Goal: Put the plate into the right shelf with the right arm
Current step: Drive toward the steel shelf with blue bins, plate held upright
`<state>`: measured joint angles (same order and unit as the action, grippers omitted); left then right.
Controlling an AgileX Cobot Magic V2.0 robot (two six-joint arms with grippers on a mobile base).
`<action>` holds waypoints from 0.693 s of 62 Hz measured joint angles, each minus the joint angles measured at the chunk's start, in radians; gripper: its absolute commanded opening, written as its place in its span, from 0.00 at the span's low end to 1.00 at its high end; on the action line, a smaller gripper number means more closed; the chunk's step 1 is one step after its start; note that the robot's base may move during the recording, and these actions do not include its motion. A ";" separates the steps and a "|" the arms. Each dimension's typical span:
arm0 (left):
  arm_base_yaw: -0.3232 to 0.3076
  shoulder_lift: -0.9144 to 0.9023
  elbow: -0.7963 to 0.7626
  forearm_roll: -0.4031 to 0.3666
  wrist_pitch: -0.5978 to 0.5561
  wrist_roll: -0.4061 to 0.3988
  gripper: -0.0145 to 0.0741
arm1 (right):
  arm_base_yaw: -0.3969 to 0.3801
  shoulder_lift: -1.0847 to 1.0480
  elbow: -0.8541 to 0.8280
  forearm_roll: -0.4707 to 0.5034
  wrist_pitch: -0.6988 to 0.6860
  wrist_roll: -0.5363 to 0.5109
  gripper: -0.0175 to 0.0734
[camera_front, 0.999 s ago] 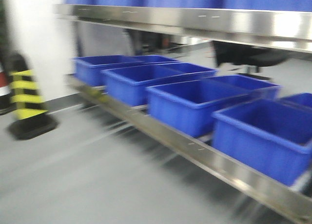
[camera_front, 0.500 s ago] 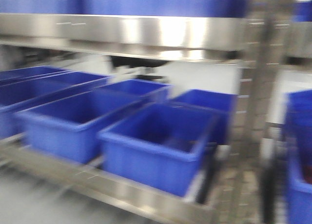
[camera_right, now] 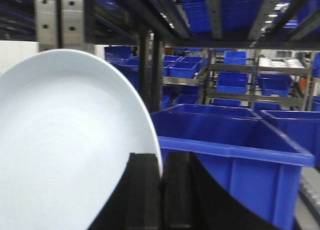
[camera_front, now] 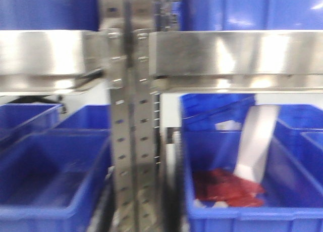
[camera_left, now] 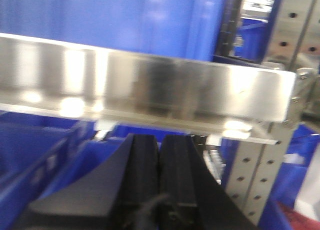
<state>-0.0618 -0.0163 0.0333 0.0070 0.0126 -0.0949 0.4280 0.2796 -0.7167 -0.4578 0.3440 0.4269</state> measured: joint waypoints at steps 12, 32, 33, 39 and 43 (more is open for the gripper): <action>0.000 0.000 0.000 0.000 0.000 0.000 0.11 | 0.000 0.000 0.000 0.000 0.000 0.000 0.25; 0.000 0.000 0.000 0.000 0.000 0.000 0.11 | 0.000 0.000 0.000 0.000 0.000 0.000 0.25; 0.000 0.000 0.000 0.000 0.000 0.000 0.11 | 0.000 0.000 0.000 0.000 0.000 0.000 0.25; 0.000 0.000 0.000 0.000 0.000 0.000 0.11 | 0.000 0.000 0.000 0.000 0.000 0.000 0.25; 0.000 0.000 0.000 0.000 0.000 0.000 0.11 | 0.000 0.000 0.000 0.000 0.000 0.000 0.25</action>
<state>-0.0618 -0.0163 0.0333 0.0070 0.0126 -0.0949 0.4280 0.2796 -0.7167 -0.4578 0.3440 0.4269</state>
